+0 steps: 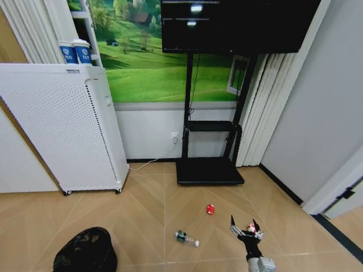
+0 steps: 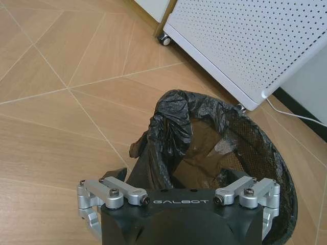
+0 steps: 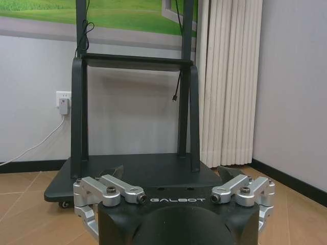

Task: Pick up the trash bin and place the garbage on the floor into it.

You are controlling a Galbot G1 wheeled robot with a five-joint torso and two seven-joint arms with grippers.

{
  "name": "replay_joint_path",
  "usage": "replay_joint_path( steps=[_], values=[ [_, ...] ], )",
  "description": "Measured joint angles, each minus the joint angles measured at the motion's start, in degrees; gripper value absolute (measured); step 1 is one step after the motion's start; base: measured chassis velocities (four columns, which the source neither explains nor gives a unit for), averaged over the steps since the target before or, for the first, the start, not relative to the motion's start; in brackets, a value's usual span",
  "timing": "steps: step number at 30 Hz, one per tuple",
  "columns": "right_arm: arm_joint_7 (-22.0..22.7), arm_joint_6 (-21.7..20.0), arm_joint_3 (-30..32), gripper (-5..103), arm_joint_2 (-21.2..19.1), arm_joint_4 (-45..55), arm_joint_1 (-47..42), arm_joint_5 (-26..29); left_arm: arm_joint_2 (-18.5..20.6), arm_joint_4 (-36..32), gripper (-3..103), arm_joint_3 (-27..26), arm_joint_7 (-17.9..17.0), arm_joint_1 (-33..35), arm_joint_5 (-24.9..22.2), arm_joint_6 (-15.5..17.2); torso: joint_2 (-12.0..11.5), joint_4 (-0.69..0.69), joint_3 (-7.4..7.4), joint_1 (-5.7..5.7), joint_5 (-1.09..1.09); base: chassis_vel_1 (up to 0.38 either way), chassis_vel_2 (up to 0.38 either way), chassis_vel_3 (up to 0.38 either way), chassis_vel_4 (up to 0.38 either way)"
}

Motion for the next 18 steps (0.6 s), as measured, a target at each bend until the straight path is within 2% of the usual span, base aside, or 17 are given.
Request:
replay_joint_path(
  steps=[3,6,18],
  values=[
    [0.00,0.02,-0.02,100,0.10,-0.15,-0.03,0.00,0.37,0.35,100,-0.17,-1.14,-1.01,0.00,1.29,0.01,0.00,0.00,0.01,0.00,0.000,0.000,0.000,0.000],
    [-0.01,0.12,0.06,100,0.17,-0.43,-0.08,0.01,0.54,0.82,100,-0.14,-3.70,-2.00,-0.06,2.88,0.02,0.01,0.01,0.01,0.01,0.000,0.000,0.000,0.000],
    [-0.08,0.46,0.19,100,0.45,-0.94,-0.72,0.04,1.13,3.28,99,-0.43,-4.04,-3.84,0.02,2.81,0.04,0.02,0.03,0.01,0.00,0.000,0.000,0.000,0.000]
  ],
)
